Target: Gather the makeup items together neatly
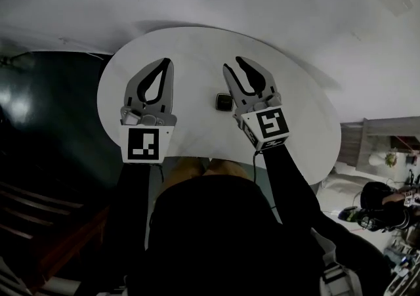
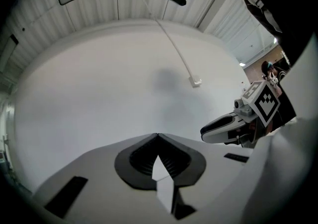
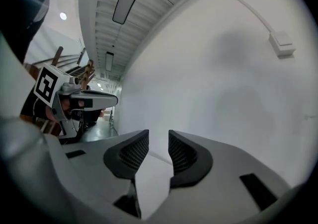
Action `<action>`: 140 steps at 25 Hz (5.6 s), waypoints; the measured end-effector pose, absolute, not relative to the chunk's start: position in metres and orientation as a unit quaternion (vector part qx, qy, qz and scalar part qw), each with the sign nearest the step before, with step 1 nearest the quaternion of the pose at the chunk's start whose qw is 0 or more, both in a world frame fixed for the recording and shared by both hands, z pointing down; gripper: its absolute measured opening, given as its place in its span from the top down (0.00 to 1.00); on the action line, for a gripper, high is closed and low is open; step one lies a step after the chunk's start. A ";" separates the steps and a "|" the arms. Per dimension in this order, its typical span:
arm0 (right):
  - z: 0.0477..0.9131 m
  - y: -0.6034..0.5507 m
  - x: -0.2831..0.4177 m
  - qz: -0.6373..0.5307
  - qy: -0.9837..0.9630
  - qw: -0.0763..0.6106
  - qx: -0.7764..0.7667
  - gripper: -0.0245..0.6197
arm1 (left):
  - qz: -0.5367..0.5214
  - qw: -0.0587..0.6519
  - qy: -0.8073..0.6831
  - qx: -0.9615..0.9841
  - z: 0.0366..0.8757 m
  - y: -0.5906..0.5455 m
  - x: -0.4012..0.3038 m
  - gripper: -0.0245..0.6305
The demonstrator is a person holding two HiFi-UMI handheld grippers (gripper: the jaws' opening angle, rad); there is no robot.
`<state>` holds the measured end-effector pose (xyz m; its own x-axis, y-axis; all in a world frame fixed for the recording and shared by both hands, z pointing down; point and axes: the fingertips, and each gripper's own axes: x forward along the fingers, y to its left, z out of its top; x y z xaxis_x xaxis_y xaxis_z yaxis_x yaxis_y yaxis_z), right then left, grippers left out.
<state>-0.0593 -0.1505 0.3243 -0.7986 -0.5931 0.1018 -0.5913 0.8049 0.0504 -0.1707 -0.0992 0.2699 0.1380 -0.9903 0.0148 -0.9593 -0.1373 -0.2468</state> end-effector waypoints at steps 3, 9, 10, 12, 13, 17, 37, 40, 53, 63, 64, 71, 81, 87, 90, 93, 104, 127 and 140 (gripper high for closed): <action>0.325 -0.146 -0.081 -0.012 -0.963 0.050 0.266 0.75 | -0.097 0.089 0.687 -0.714 0.269 -0.085 -0.189 0.94; 0.326 -0.121 -0.134 -0.010 -0.986 0.038 0.163 0.75 | -0.117 0.086 0.759 -0.635 0.267 -0.038 -0.231 0.94; 0.328 -0.112 -0.146 -0.010 -0.989 0.038 0.142 0.75 | -0.121 0.087 0.772 -0.618 0.266 -0.025 -0.239 0.94; 0.332 -0.093 -0.169 -0.008 -0.994 0.038 0.100 0.75 | -0.127 0.081 0.798 -0.583 0.266 0.003 -0.255 0.94; 0.334 -0.084 -0.179 -0.008 -0.996 0.037 0.085 0.75 | -0.127 0.078 0.808 -0.570 0.266 0.015 -0.262 0.94; 0.340 -0.054 -0.207 -0.007 -0.998 0.038 0.044 0.75 | -0.135 0.070 0.830 -0.536 0.273 0.053 -0.280 0.94; 0.577 0.054 -0.290 0.048 -0.945 0.323 -0.019 0.71 | -0.131 0.029 0.844 -0.519 0.302 0.126 -0.354 0.94; 0.606 0.058 -0.290 0.058 -0.930 0.363 -0.022 0.71 | -0.133 0.019 0.843 -0.520 0.309 0.126 -0.362 0.94; 0.578 0.044 -0.292 0.041 -0.941 0.336 0.005 0.87 | -0.138 0.012 0.823 -0.551 0.318 0.102 -0.367 0.94; 0.489 -0.039 -0.230 0.065 -0.955 0.253 0.139 0.87 | -0.127 0.040 0.767 -0.628 0.309 0.025 -0.312 0.94; 0.480 -0.047 -0.219 0.069 -0.955 0.244 0.154 0.87 | -0.123 0.041 0.760 -0.637 0.308 0.016 -0.303 0.94; 0.447 -0.099 -0.126 0.095 -0.944 0.201 0.245 0.87 | -0.108 0.055 0.711 -0.693 0.304 -0.042 -0.226 0.94; 0.436 -0.131 0.009 0.113 -0.907 0.183 0.362 0.86 | -0.080 0.055 0.630 -0.771 0.310 -0.094 -0.108 0.94; 0.446 -0.149 0.082 0.135 -0.877 0.178 0.426 0.86 | -0.087 0.048 0.583 -0.807 0.327 -0.127 -0.046 0.94; 0.451 -0.155 0.113 0.142 -0.863 0.176 0.451 0.86 | -0.088 0.044 0.566 -0.819 0.332 -0.139 -0.023 0.94; 0.451 -0.158 0.132 0.150 -0.855 0.172 0.465 0.86 | -0.090 0.037 0.556 -0.826 0.336 -0.148 -0.005 0.94; 0.474 -0.179 0.190 0.192 -0.834 0.175 0.487 0.86 | -0.098 0.022 0.536 -0.838 0.342 -0.179 0.062 0.94; 0.480 -0.155 0.138 0.186 -0.838 0.181 0.480 0.85 | -0.100 0.028 0.552 -0.827 0.345 -0.147 0.001 0.94; 0.476 -0.150 0.130 0.182 -0.834 0.184 0.487 0.85 | -0.096 0.033 0.550 -0.829 0.343 -0.138 -0.012 0.94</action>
